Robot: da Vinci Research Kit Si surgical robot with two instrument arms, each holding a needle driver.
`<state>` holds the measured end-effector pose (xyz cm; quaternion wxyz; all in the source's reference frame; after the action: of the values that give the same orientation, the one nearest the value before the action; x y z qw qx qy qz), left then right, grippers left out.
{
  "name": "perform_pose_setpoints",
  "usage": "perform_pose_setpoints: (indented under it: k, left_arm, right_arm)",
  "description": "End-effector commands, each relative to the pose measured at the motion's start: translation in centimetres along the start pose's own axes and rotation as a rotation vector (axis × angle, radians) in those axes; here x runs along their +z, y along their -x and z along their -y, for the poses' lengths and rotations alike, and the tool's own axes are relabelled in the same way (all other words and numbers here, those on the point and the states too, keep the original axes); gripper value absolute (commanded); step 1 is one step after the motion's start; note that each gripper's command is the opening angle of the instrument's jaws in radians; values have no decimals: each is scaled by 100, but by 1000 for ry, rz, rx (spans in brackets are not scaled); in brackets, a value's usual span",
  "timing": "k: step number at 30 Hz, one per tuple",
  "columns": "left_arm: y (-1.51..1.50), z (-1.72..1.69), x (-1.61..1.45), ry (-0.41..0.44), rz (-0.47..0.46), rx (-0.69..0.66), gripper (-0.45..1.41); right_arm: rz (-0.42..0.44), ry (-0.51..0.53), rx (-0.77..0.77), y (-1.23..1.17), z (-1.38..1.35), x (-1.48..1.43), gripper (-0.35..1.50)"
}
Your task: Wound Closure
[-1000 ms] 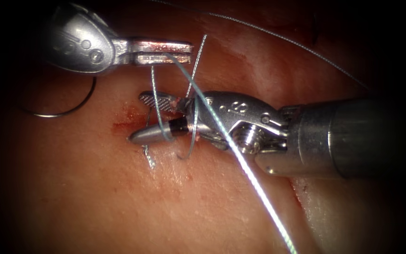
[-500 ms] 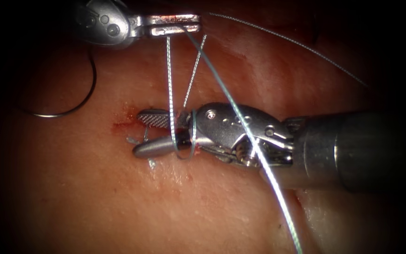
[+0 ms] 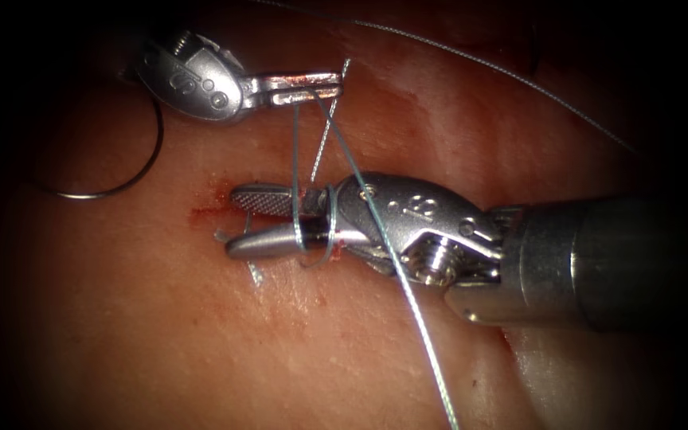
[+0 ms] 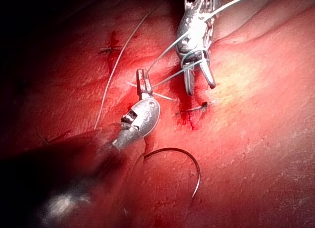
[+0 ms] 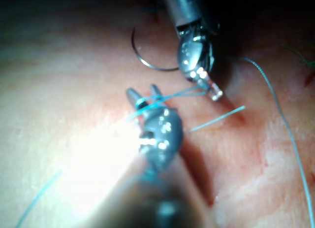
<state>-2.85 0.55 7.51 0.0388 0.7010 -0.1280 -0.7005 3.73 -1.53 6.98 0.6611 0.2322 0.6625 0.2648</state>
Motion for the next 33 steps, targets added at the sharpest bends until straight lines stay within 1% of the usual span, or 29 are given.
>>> perform_pose_setpoints:
  k: [1, 4, 7, 9, 10, 11, 12, 14, 22, 27, 33]
  left_arm:
    - [6, 0, 4, -4, -9, -1, -45]
    - [2, 2, -2, -15, -27, -5, -45]
    - [-1, 1, -6, -21, -38, -6, -45]
    - [-2, -1, -8, -21, -42, -6, -45]
    - [-4, -3, -10, -20, -43, -7, -45]
    - [-5, -3, -10, -20, -43, -7, -45]
    - [-6, -4, -10, -19, -44, -7, -45]
    - [-8, -4, -12, -25, -51, -8, -45]
    - [-14, 4, -12, -41, -74, -18, -45]
    - [-16, 2, -18, -44, -83, -18, -45]
    - [-23, -4, -24, -41, -90, -19, -45]
  right_arm:
    - [-29, -10, 28, 6, -2, 6, 35]
    - [-101, -11, 69, 7, -8, 2, 35]
    - [-133, 19, 88, 7, -11, 0, 35]
    - [-154, 19, 100, 7, -13, -1, 39]
    - [-181, 38, 120, 7, -15, -1, 59]
    - [-187, 47, 133, 7, -16, -1, 74]
    - [-193, 55, 139, 6, -16, -1, 83]
    - [-224, 50, 170, 5, -16, 0, 91]
    - [-274, 29, 243, 7, -10, 11, 93]
    - [-300, 20, 257, 4, -13, 7, 93]
    - [-358, 8, 274, -4, -19, 1, 91]
